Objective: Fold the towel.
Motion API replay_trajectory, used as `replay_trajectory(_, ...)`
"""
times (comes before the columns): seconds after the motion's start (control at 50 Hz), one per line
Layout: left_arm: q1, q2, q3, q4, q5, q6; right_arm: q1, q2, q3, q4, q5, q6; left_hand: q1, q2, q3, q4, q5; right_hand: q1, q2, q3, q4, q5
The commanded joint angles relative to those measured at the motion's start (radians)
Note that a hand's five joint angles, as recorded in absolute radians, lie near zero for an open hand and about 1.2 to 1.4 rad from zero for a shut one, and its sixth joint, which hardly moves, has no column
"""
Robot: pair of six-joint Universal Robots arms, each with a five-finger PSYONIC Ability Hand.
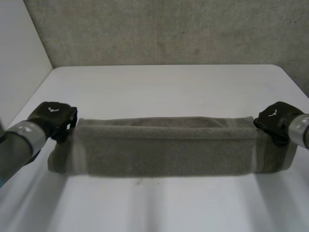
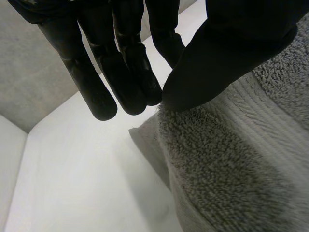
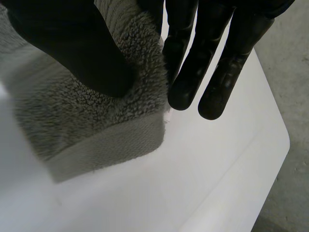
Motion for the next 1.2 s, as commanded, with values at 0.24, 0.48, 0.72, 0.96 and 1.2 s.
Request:
replay_trajectory(0.24, -0.123, -0.513, 0.544, 0.012, -0.164, 0.001, 0.08, 0.35, -0.202, -0.431, 0.08, 0.004, 0.198, 0.178, 0.179, 0.179, 0.182, 0.435, 0.216, 0.208, 0.202, 0.236)
replay_trajectory(0.48, -0.15, -0.559, 0.641, 0.02, -0.159, 0.006, 0.1, 0.338, -0.218, -0.496, 0.117, 0.021, -1.024, -1.044, -1.042, -1.043, -1.04, -0.787, -1.006, -1.014, -1.02, -0.986)
replay_trajectory(0.72, -0.201, -0.404, 0.553, 0.009, -0.172, -0.007, 0.088, 0.104, -0.132, -0.485, 0.103, 0.211, -1.024, -1.044, -1.042, -1.043, -1.04, -0.787, -1.006, -1.014, -1.02, -0.986)
replay_trajectory(0.96, -0.179, -0.059, 0.097, 0.212, -0.083, -0.316, -0.035, -0.081, 0.175, -0.379, -0.093, 0.404, -1.024, -1.044, -1.042, -1.043, -1.04, -0.787, -1.006, -1.014, -1.02, -0.986)
replay_trajectory(1.2, -0.09, -0.02, -0.063, 0.382, 0.034, -0.419, -0.15, -0.035, 0.35, -0.417, -0.262, 0.389, -1.024, -1.044, -1.042, -1.043, -1.04, -0.59, -0.809, -0.816, -0.823, -0.789)
